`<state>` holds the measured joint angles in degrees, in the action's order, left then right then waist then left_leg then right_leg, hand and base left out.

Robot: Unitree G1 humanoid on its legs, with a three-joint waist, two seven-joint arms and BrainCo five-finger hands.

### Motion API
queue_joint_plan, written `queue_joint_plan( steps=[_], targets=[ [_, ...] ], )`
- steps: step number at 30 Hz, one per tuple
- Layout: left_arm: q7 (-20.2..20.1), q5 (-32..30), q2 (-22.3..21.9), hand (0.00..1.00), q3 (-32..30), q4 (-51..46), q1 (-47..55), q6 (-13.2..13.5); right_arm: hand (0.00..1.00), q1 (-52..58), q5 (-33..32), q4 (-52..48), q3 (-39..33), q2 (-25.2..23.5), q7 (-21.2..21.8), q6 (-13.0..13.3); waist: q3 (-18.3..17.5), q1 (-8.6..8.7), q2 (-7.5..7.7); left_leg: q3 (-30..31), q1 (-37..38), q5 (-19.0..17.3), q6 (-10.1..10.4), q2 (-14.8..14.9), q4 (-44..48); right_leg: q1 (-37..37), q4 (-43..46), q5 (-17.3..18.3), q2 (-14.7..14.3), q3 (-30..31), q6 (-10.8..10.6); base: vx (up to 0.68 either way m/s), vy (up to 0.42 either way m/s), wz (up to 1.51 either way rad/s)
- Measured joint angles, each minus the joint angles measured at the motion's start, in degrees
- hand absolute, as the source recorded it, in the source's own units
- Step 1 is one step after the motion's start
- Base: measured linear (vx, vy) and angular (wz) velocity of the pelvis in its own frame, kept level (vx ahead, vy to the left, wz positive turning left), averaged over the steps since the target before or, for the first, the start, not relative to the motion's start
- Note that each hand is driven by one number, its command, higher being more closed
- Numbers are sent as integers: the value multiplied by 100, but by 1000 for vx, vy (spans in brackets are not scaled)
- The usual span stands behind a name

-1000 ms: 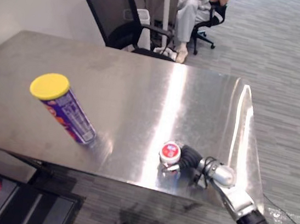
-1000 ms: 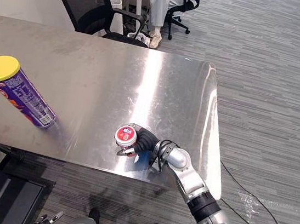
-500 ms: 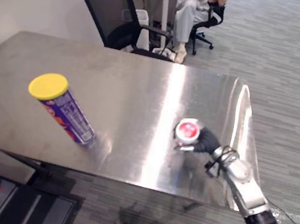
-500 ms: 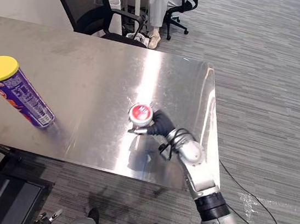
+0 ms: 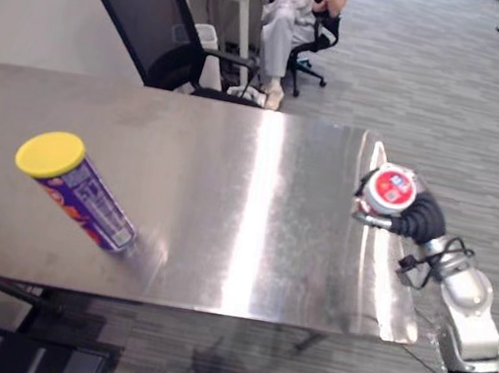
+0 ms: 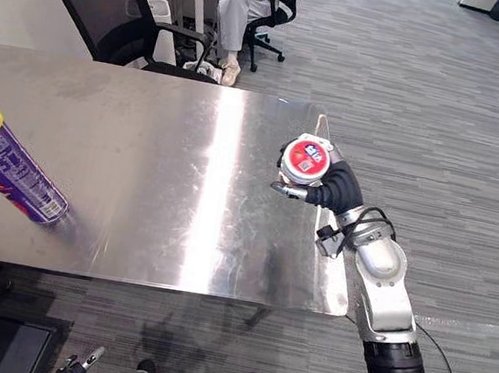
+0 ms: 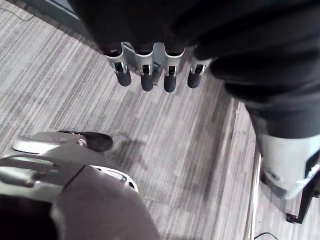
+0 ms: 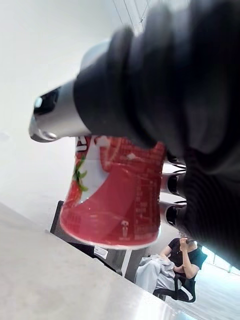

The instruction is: Put the gum and the chips on the shelf.

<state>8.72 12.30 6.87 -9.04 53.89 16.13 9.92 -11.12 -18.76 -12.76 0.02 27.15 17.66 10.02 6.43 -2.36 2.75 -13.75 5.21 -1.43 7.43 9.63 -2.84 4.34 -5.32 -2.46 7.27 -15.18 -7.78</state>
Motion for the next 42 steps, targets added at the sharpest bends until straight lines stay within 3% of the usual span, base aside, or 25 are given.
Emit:
queue_joint_plan(
  steps=[4,15,19,23,32,42],
  targets=[
    [5,1,-5,0,-36,1,-1,4,100,57,-33,0,-97,-2,-75,1,-55,57,59,-37,18,0,0,-2,-4,-1,2,-3,2,21,-4,-3,3,-2],
    [35,-14,-131,0,-46,23,159,69,100,654,-34,21,-491,-15,-231,-2,-171,67,13,-396,244,2,7,85,-107,-31,-26,9,-15,148,-2,-3,2,-14],
    [50,-15,-144,0,-38,18,152,72,100,781,-35,29,-586,-15,-324,-1,-160,65,22,-432,257,-28,49,175,-42,-276,550,355,15,-19,33,4,-5,-4],
    [55,-17,-73,0,-27,17,140,63,100,868,-35,135,-584,-146,-477,1,-69,66,133,-299,105,-247,127,253,420,-438,1169,625,85,-174,80,-1,-15,8],
    [110,-21,-33,0,42,18,89,-30,100,1057,-23,196,-584,-196,-684,32,159,63,128,-123,-299,-637,95,318,1264,-599,1656,779,198,-277,91,-34,3,5],
    [135,-27,-7,0,93,17,2,-71,100,1122,-23,108,-594,-346,-712,58,307,57,86,238,-620,-700,91,291,1497,-706,2027,966,322,-529,131,-21,-15,16]
  ],
)
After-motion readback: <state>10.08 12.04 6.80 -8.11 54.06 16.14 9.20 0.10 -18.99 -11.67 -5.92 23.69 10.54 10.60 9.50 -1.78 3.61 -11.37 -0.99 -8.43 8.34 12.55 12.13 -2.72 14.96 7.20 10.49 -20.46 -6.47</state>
